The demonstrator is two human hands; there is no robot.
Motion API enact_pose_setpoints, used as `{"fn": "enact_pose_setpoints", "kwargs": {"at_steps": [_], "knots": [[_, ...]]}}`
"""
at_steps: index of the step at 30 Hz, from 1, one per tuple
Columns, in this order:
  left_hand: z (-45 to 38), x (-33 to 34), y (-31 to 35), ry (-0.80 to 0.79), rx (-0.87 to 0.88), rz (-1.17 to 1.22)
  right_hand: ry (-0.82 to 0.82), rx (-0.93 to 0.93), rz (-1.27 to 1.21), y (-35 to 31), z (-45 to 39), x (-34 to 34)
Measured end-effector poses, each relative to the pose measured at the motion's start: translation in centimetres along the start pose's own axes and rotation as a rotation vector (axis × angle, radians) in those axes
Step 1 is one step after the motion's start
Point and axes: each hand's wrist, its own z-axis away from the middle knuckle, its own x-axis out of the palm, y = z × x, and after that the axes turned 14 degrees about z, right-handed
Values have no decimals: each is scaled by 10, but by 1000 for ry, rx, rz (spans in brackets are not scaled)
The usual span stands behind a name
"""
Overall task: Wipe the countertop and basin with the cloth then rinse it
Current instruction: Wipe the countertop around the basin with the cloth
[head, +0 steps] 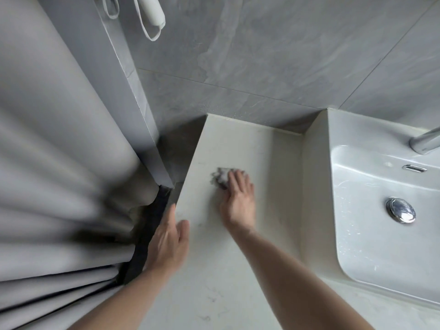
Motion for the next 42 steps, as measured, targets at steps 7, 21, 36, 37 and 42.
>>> {"fn": "enact_pose_setpoints", "kwargs": {"at_steps": [7,21,36,37,42], "knots": [[2,8,-5,63,78,-107,-160,-311,-146,-56,-5,4],[3,6,3,66,10,-150,51,326,137,93,-55,-25],[3,7,4,74,56,-188,-187,-438,-108,-88,-33,15],[3,7,4,79,53,-186,-147,-395,-156,-74,-38,7],[5,6,7,85,31,-166,68,7,-97,39,-91,-34]]}}
